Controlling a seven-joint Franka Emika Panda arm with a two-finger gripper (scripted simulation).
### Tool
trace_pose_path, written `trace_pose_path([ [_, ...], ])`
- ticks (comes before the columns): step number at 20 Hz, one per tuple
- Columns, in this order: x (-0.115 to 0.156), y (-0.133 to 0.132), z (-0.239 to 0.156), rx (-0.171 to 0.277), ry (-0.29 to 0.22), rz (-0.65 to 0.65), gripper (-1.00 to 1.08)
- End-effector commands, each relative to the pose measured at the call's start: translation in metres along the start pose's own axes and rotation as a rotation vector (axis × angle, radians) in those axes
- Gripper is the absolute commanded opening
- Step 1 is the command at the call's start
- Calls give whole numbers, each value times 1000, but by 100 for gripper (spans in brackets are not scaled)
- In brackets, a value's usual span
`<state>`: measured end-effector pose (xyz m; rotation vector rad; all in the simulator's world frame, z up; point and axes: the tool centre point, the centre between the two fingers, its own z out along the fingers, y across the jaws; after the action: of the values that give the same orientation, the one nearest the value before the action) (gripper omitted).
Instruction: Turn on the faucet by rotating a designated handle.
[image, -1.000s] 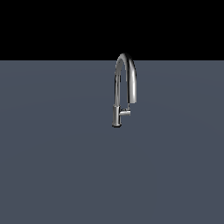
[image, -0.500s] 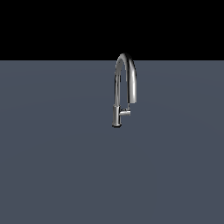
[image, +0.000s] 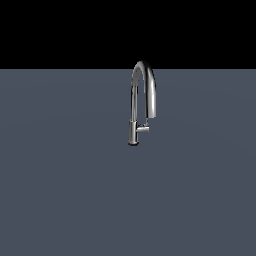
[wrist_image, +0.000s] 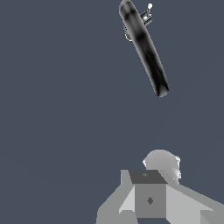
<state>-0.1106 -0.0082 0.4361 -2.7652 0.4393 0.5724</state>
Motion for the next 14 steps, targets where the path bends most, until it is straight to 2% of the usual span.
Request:
trace_pose_path([
  [1, 16, -1, 1, 31, -36, 29, -100],
  [14, 96, 1, 14, 195, -224, 178, -100],
])
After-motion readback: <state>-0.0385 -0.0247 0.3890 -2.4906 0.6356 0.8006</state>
